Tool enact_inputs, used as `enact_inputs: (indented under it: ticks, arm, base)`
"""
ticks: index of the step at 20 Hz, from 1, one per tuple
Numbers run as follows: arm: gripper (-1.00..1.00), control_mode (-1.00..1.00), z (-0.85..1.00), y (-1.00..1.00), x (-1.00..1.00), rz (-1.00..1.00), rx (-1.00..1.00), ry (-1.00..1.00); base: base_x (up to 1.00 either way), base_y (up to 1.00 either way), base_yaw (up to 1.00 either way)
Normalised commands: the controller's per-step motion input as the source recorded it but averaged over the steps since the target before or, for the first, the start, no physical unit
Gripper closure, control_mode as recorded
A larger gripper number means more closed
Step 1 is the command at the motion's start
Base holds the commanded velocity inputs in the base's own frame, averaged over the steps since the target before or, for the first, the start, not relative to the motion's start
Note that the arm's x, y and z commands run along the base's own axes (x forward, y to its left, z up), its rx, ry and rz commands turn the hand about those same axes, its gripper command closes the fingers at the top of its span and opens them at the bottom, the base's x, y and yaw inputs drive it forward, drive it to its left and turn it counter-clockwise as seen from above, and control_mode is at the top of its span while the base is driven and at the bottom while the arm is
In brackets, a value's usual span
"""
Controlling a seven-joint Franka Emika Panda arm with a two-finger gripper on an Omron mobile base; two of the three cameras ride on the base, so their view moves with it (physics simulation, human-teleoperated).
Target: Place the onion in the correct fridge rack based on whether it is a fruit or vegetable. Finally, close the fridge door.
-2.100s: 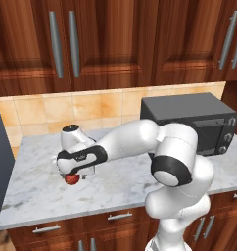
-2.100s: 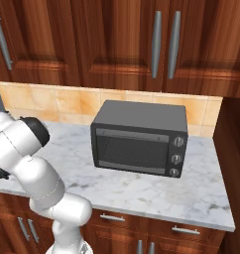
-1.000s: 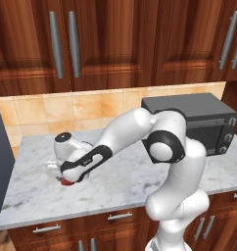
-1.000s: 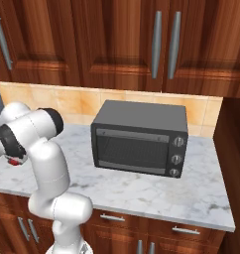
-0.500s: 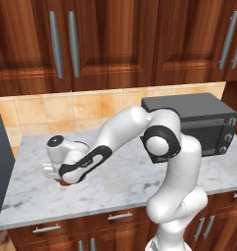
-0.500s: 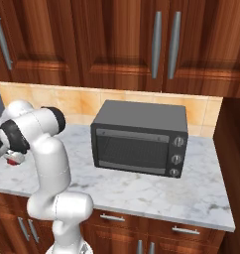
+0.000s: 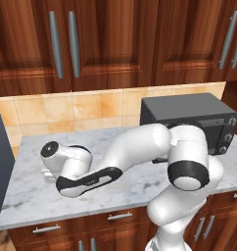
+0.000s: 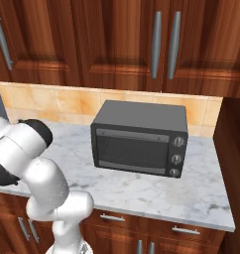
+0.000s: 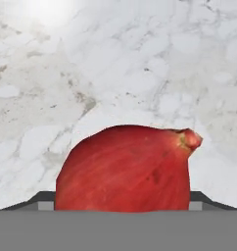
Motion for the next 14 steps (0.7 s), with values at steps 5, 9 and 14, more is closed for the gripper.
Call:
enact_inputs:
  ticks: [5, 9, 14]
  arm:
    - [1.0, -1.0, 0.65, -0.94, -0.98, 0.0, 0.0, -0.21]
    - [1.0, -1.0, 0.74, -1.0, -0.75, 0.02, 0.0, -0.23]
    - [1.0, -1.0, 0.67, -1.0, -0.35, 0.05, 0.04, -0.17]
  base:
    - [0.0, 0.0, 0.0]
    - [0.0, 0.0, 0.0]
    - [0.0, 0.0, 0.0]
